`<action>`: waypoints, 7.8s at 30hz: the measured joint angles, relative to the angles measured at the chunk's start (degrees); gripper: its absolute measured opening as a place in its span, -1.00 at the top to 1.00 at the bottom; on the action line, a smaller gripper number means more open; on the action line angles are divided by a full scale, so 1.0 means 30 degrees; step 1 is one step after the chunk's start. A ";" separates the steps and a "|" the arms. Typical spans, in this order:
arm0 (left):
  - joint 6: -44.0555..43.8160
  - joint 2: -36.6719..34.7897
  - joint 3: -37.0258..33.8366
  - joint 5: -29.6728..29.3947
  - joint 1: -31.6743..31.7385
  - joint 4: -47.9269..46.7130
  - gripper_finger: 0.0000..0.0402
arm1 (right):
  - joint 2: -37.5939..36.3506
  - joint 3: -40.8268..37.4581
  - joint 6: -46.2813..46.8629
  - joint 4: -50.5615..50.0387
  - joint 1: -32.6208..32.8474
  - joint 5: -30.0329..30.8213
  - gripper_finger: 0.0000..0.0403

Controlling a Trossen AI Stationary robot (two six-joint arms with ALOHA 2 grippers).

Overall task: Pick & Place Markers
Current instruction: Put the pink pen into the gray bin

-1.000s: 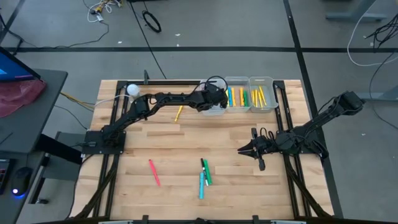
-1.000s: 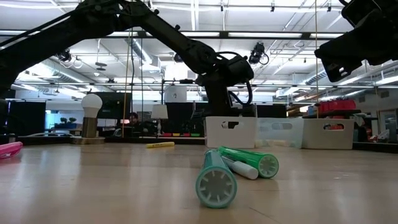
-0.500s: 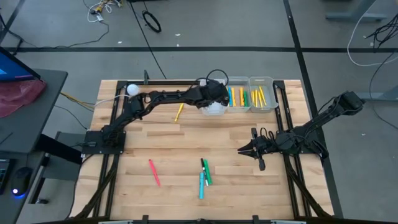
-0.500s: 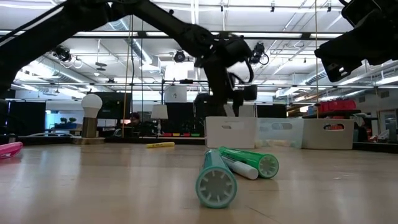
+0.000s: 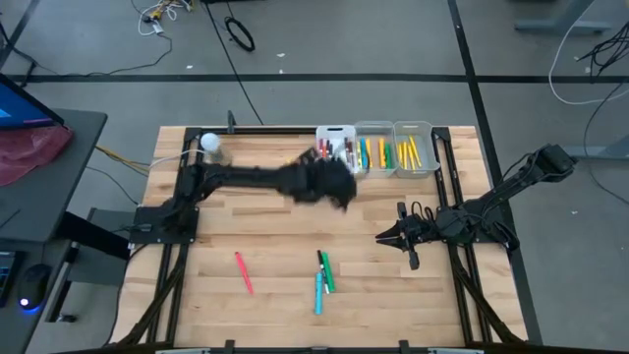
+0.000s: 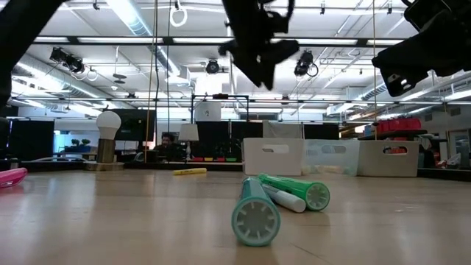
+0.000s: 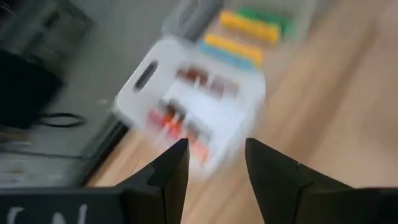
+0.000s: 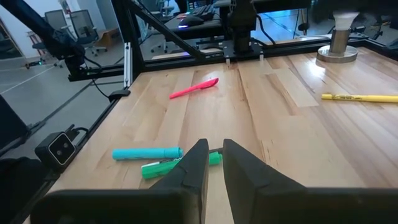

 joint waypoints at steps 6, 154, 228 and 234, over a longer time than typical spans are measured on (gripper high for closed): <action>-0.3801 -0.0220 -0.0025 -0.1353 -0.4215 -0.8992 0.18 | 0.0000 0.0000 0.0000 0.0067 -0.0003 0.0000 0.75; 0.6625 -0.3243 -1.4101 0.3647 -0.4332 3.3109 -0.02 | 0.2040 0.4058 -0.2618 0.2523 0.3083 1.3570 0.90; 0.5423 -0.3243 -1.4094 0.0898 -0.4230 2.8944 -0.18 | 1.1436 1.1570 -0.0938 -2.0315 -2.7426 -0.1831 0.70; 0.5423 -0.3243 -1.4094 0.0891 -0.4230 2.8944 -0.18 | 1.1438 1.1570 -0.0940 -2.0322 -2.7420 -0.1836 0.63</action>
